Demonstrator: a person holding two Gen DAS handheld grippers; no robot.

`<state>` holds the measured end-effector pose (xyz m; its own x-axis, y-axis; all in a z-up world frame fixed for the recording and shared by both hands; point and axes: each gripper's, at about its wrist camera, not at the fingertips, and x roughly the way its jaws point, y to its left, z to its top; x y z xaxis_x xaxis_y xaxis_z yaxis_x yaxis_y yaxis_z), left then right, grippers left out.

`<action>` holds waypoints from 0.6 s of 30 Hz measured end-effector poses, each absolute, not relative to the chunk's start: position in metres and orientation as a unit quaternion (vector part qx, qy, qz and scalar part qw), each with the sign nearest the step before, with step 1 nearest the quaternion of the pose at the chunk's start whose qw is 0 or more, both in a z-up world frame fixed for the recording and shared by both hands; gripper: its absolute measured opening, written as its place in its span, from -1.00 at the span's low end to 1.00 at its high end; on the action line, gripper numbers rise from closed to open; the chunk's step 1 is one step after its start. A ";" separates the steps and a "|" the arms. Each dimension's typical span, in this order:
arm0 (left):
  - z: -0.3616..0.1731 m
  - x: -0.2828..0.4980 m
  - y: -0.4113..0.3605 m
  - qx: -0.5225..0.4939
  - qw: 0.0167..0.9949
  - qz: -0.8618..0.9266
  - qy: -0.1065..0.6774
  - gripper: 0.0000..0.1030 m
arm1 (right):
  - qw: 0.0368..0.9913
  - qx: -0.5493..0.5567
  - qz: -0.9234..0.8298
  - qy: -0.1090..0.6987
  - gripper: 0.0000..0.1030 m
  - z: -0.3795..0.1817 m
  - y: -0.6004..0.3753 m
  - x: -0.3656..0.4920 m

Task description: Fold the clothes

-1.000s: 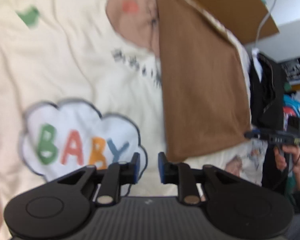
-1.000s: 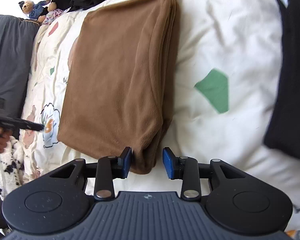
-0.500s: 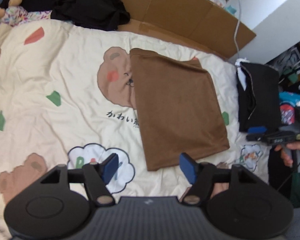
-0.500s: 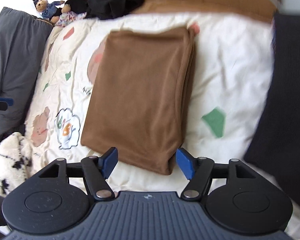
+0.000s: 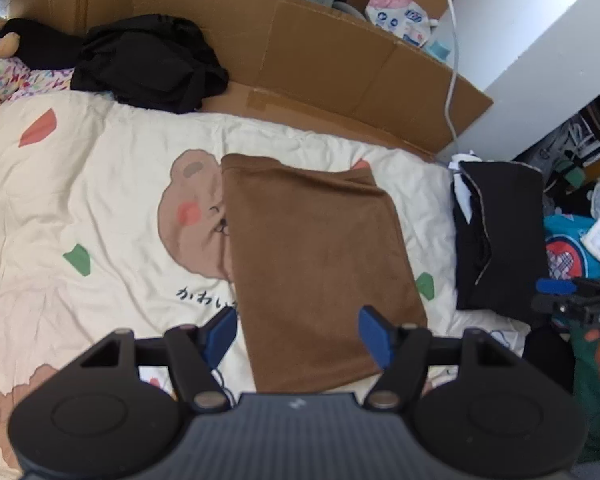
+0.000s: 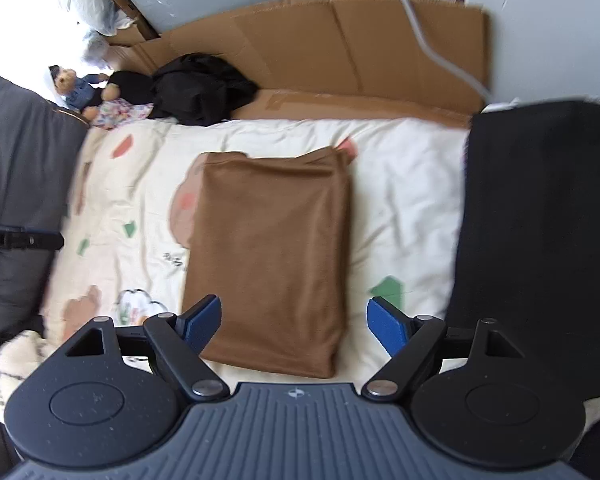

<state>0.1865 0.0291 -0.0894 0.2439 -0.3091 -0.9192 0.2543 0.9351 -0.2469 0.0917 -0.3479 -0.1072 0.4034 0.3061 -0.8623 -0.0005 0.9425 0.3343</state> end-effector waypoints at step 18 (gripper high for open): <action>-0.097 0.240 0.038 -0.060 0.822 -0.142 0.548 0.36 | 0.850 0.140 0.067 0.503 0.79 -0.113 -0.328 0.147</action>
